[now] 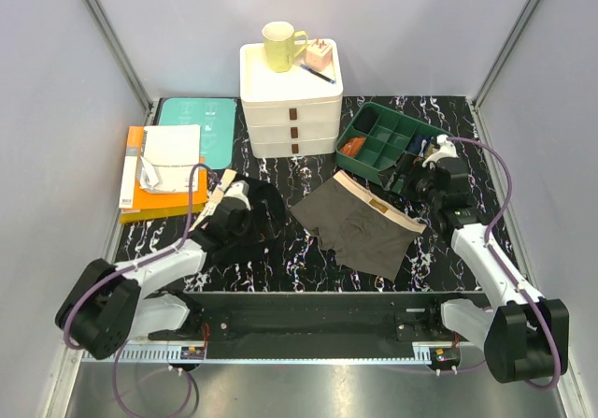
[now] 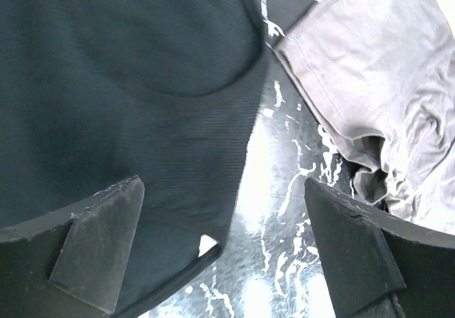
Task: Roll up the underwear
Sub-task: Move the underwear to the center of the board.
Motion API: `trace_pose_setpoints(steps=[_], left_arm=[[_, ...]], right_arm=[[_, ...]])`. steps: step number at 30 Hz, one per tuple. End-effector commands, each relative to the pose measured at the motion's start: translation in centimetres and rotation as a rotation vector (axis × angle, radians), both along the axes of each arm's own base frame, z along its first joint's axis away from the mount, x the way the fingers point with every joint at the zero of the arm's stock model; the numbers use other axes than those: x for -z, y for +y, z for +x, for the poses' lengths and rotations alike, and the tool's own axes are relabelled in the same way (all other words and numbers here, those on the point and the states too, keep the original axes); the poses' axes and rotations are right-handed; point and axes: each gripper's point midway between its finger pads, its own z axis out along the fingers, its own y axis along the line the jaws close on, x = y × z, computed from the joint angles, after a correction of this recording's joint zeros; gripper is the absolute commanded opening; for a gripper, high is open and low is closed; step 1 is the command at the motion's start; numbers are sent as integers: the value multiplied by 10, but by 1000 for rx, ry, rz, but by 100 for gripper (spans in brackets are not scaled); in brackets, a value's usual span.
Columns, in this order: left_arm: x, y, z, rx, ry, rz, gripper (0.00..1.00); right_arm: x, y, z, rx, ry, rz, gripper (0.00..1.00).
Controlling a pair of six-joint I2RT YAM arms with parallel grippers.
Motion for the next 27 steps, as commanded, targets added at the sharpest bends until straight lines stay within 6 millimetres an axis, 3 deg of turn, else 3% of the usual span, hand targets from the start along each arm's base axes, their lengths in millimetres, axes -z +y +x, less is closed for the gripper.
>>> trace_pose_setpoints(steps=[1,9,17,23,25,26,27], left_arm=[[-18,-32,21,48,-112,-68,98],[12,-58,16,122,-61,-40,98],[14,-109,-2,256,-55,-48,98],[-10,-143,-12,358,-122,-69,98],[-22,-148,-15,384,-150,-57,98],[-38,-149,-16,386,-181,-73,98],[-39,-142,-17,368,-178,-48,98]], right_arm=[[-30,11,12,-20,-85,27,100],[-30,15,10,-25,-83,30,100],[-25,16,8,-27,-67,26,100],[-21,25,2,-53,-57,15,100],[-20,33,-3,-72,-52,15,100],[-19,35,-4,-78,-53,11,100],[-20,38,-6,-86,-55,11,100]])
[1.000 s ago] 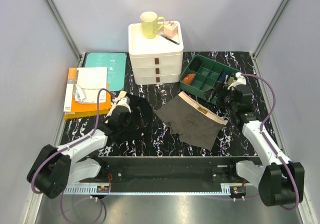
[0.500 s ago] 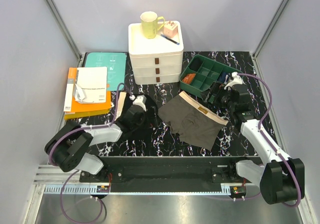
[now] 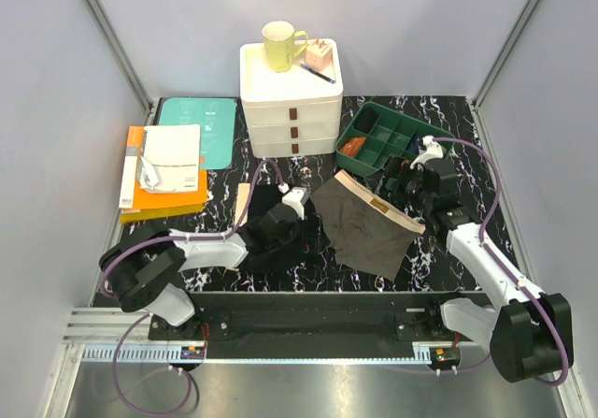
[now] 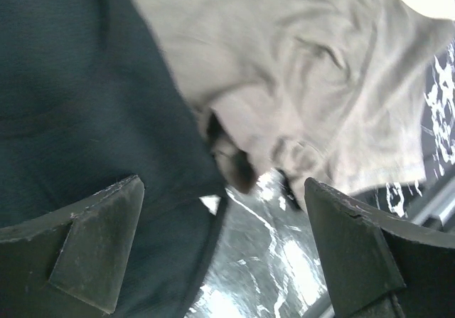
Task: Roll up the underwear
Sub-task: Move the underwear to the center of the board.
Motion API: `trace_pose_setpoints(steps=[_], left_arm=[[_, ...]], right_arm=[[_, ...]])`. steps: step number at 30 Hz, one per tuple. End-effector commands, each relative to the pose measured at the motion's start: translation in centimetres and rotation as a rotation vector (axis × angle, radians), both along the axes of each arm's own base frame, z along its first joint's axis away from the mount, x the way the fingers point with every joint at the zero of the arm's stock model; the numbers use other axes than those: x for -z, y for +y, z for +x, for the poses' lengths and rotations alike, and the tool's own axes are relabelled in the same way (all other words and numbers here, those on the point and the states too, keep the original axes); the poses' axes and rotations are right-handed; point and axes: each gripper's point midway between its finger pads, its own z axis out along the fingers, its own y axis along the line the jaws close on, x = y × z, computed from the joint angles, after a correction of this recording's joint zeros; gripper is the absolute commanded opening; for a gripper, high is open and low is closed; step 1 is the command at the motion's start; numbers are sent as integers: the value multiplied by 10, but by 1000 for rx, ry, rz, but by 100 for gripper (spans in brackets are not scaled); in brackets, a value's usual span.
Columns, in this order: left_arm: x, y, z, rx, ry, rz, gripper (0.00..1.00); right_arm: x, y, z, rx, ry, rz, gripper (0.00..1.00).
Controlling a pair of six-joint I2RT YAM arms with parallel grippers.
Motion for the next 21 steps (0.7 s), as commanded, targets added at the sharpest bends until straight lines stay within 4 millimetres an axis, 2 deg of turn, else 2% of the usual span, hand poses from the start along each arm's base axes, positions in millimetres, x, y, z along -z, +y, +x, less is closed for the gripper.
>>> trace_pose_setpoints(steps=[1,2,3,4,5,7,8,10,11,12,13,14,15,16,17,18,19,20,21], left_arm=[[-49,-3,4,-3,-101,-27,98],[-68,4,4,-28,-132,-49,99],[-64,23,5,-85,-126,13,99],[-66,34,4,-123,-125,30,99],[-72,56,4,-187,-135,76,99],[-77,80,4,-273,-132,112,99],[-77,102,1,-325,-122,159,99],[-76,131,8,-427,-85,165,99],[-69,144,6,-454,-48,183,99],[-61,166,13,-527,-21,193,99],[-62,174,15,-563,-16,173,99],[-59,187,17,-607,4,169,99],[-54,193,15,-624,17,171,99],[-55,197,15,-649,21,154,99],[-51,204,13,-674,35,159,99],[-46,208,10,-694,56,160,99],[-45,211,9,-708,65,156,99],[-40,217,6,-727,86,166,99],[-36,220,3,-745,104,167,99]], right_arm=[[-20,18,-5,-38,-53,3,100],[-21,20,-8,-40,-57,3,100],[-21,25,-11,-53,-58,1,100],[-18,34,-17,-76,-52,4,99],[-20,39,-21,-83,-62,3,98],[-20,55,-33,-116,-61,9,95],[-18,61,-37,-131,-56,12,94],[-15,76,-47,-155,-37,25,91],[-14,94,-60,-208,-30,30,90],[-9,106,-69,-237,-10,36,89],[-2,116,-73,-249,6,26,89],[2,137,-90,-318,18,24,87],[3,149,-96,-348,19,32,85],[16,161,-99,-371,52,12,83],[20,173,-106,-403,64,6,78],[24,190,-121,-461,76,-3,74],[32,207,-125,-498,94,-19,70],[36,217,-131,-524,101,-29,68],[30,235,-142,-573,89,-24,63]])
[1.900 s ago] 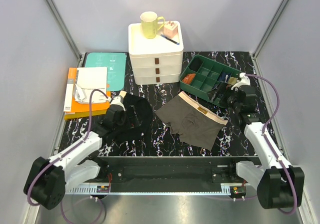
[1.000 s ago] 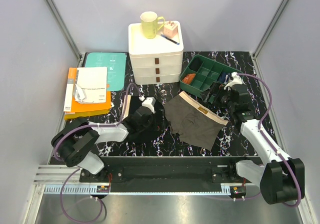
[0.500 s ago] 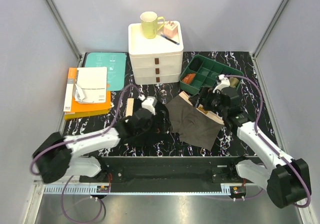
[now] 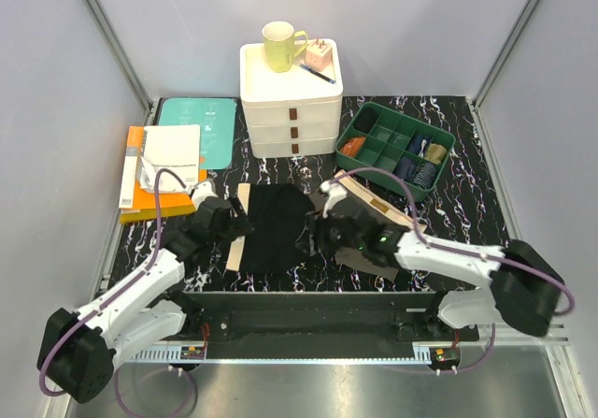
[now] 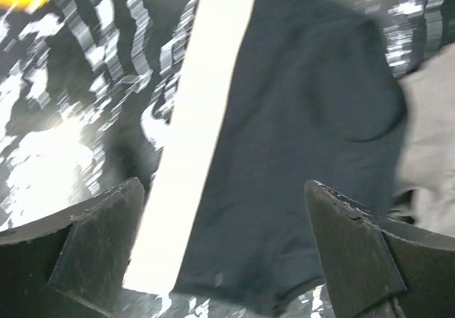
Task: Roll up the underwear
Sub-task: Move the underwear to the center of the board, then fold the underwear at the center of the board.
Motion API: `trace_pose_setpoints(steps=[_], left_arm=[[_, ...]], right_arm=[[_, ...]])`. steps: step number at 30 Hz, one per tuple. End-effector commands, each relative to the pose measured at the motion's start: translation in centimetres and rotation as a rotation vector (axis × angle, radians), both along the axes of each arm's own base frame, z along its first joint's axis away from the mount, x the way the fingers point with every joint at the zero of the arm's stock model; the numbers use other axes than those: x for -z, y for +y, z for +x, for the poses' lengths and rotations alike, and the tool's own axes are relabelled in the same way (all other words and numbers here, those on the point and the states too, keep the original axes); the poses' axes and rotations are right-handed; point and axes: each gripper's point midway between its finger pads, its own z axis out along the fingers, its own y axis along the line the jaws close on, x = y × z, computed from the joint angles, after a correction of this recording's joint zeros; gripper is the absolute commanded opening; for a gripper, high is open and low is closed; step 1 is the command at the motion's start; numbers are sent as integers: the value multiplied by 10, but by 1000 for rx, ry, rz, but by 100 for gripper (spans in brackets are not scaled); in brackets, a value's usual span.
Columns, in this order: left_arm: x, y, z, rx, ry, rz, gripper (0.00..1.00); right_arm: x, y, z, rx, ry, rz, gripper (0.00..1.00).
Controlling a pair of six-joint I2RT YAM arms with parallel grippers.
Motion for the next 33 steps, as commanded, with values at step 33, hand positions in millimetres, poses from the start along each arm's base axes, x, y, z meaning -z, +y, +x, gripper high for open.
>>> trace_pose_setpoints(steps=[33], left_arm=[[41,36,-49,-101,189,43,92]], right_arm=[[86,121,-59,-233,199,-232,23]])
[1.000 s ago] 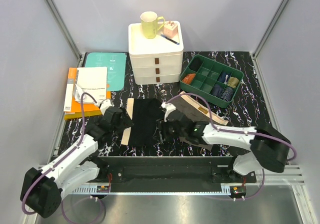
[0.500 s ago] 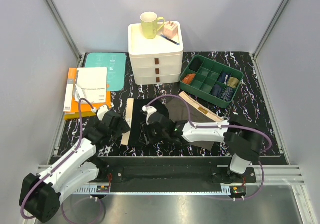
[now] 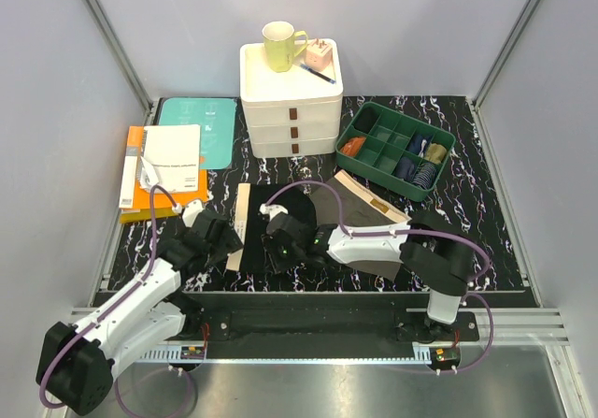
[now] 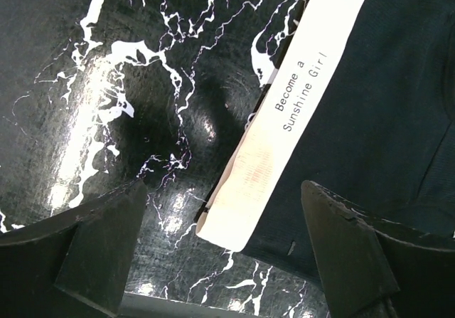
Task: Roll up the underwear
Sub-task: Fold the underwear at the center of the board.
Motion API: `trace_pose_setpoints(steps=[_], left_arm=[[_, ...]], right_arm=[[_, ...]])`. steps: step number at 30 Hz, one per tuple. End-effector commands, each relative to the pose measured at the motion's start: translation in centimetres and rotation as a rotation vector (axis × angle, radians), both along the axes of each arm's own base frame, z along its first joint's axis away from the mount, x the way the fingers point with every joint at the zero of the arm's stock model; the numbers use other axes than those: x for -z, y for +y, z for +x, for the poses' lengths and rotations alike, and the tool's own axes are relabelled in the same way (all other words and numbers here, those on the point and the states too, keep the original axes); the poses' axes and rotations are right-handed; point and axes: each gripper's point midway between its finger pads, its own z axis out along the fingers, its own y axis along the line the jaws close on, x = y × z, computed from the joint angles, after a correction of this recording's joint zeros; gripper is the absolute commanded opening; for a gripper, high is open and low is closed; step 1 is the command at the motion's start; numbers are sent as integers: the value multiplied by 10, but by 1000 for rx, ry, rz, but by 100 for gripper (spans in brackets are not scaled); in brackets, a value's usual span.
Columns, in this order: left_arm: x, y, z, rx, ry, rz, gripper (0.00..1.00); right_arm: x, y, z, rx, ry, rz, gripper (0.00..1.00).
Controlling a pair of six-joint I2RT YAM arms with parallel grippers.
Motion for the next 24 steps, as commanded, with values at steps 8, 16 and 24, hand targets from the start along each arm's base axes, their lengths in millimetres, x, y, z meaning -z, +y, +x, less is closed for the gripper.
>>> trace_pose_setpoints(steps=[8,16,24], left_arm=[[7,-8,-9,35,58,-30,82],[21,-17,-25,80,132,-79,56],[32,-20,-39,80,188,-79,51]], right_arm=[[16,0,-4,30,49,-69,15],[20,-2,-2,52,56,-93,10],[20,-1,-2,56,64,-88,9]])
